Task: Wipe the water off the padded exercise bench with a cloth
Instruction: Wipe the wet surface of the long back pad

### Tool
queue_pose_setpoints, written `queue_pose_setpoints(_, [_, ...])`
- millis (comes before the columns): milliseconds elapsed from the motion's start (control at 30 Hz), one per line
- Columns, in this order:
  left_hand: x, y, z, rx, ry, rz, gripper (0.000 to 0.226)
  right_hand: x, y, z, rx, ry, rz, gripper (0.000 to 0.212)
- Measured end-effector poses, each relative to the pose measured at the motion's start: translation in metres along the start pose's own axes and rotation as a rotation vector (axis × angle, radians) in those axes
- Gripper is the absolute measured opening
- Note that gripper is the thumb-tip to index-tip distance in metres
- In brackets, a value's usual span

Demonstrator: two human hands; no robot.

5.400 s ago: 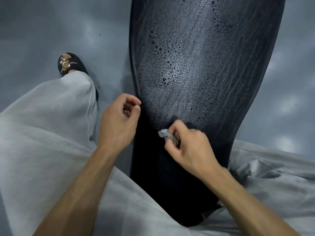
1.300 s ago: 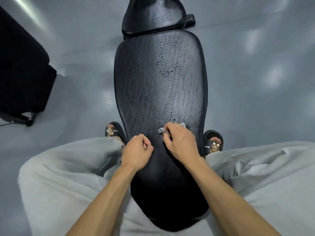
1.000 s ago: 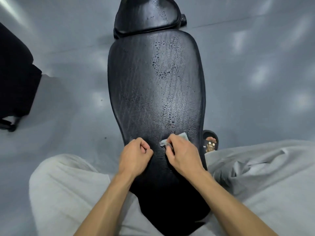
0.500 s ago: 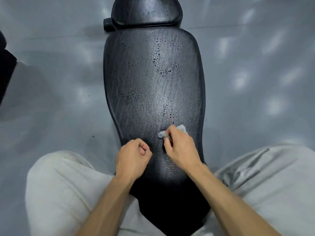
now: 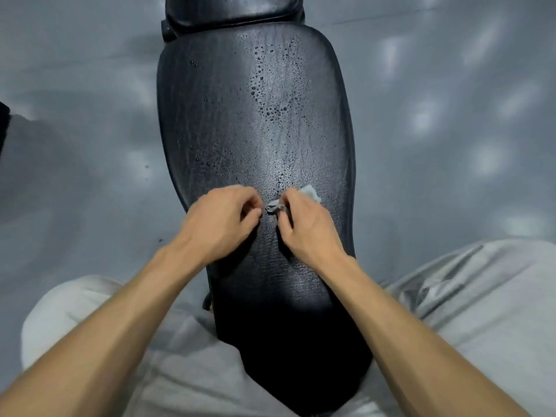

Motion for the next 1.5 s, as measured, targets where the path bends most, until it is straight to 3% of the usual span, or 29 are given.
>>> queue_pose_setpoints(100, [0.010,0.006,0.015,-0.076,0.007,0.066,0.009,0.000,0.002,-0.006,0.020,0.009,0.012,0.005])
queue_pose_setpoints(267, [0.008,0.010,0.021,-0.153,0.152,-0.050,0.011,-0.014,0.011,-0.066,-0.008,-0.073,0.034,0.003])
queue_pose_setpoints(500, [0.018,0.009,0.036,-0.166,0.274,-0.032,0.014,0.009,-0.007,0.020,-0.012,0.069,-0.027,0.012])
queue_pose_setpoints(633, [0.016,0.011,0.040,-0.176,0.281,-0.037,0.014,0.013,-0.007,-0.004,0.028,0.061,0.015,0.007])
queue_pose_setpoints(933, [0.007,0.026,0.041,-0.227,0.252,-0.029,0.012,0.090,0.059,-0.118,-0.313,0.539,0.361,0.017])
queue_pose_setpoints(1000, [0.002,0.025,0.043,-0.236,0.237,-0.029,0.014,0.084,0.062,-0.116,-0.309,0.510,0.309,0.018])
queue_pose_setpoints(1133, [-0.003,0.024,0.044,-0.253,0.220,-0.035,0.014,0.034,0.056,-0.091,-0.222,0.251,0.130,0.016])
queue_pose_setpoints(1200, [-0.004,0.023,0.044,-0.255,0.215,-0.035,0.014,0.021,0.057,-0.086,-0.178,0.198,0.145,0.016])
queue_pose_setpoints(1500, [-0.004,0.028,0.051,-0.287,0.228,-0.041,0.016,0.057,0.065,0.004,-0.103,0.308,0.117,0.005])
Point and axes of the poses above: each hand's wrist, its own z-axis towards the middle knuckle, its own x-axis out of the back of the hand, y = z × x, the point moved 8 cm from there along z, towards the middle knuckle, and after that the axes turned 8 degrees about -y, right-handed, at the moved point
